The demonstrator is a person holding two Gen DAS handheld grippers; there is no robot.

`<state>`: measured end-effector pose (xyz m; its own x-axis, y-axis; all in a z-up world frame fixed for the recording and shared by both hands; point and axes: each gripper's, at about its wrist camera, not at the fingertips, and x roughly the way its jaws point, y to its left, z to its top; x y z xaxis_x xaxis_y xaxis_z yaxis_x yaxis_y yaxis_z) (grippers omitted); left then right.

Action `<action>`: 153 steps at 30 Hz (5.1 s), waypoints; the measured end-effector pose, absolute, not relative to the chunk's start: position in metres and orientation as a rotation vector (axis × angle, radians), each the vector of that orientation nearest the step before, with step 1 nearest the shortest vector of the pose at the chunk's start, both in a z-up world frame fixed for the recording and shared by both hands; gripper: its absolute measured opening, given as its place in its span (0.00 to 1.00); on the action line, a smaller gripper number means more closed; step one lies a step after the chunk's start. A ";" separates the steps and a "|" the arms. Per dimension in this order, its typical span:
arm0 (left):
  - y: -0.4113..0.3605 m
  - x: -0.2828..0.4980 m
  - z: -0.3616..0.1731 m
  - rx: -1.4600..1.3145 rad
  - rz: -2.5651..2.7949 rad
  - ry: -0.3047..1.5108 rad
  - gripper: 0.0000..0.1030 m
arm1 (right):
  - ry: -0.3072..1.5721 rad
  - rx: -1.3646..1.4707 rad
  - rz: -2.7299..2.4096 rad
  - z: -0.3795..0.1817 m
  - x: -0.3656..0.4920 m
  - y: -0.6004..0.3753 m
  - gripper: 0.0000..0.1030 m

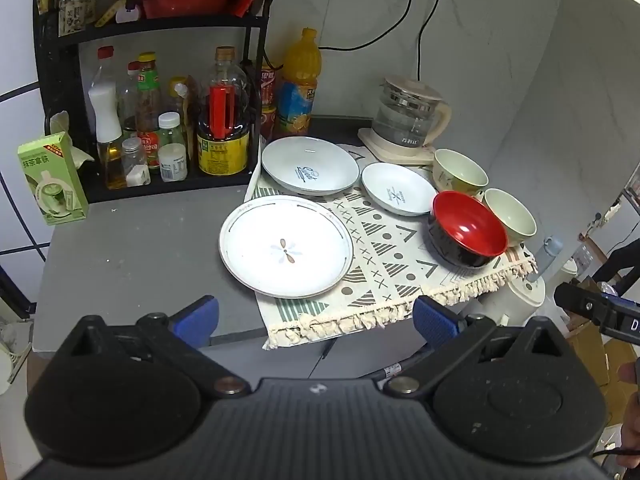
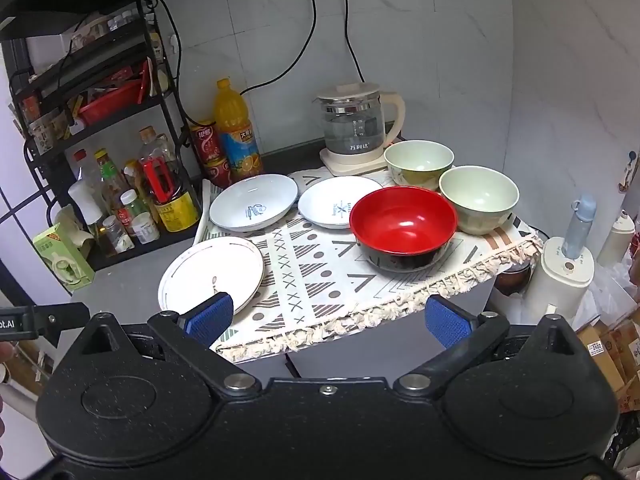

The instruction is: Organize plates and bowls

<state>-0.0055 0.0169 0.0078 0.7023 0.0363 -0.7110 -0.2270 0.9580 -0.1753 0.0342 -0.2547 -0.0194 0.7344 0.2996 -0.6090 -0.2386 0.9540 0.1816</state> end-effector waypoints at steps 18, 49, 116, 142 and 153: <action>0.007 -0.006 0.004 -0.245 0.144 0.796 0.99 | 0.687 0.102 0.303 -0.020 0.030 -0.258 1.00; -0.005 -0.010 0.008 -0.249 0.160 0.776 0.99 | 0.686 0.094 0.298 -0.022 0.029 -0.269 1.00; 0.002 0.287 -0.040 -0.267 0.007 0.894 0.99 | 0.810 0.225 0.083 -0.086 0.255 -0.329 0.98; -0.125 0.389 -0.066 -0.228 -0.165 0.924 0.92 | 0.873 0.334 -0.019 -0.127 0.325 -0.428 0.71; -0.187 0.431 -0.093 -0.208 -0.189 0.986 0.84 | 0.922 0.339 0.016 -0.158 0.356 -0.456 0.65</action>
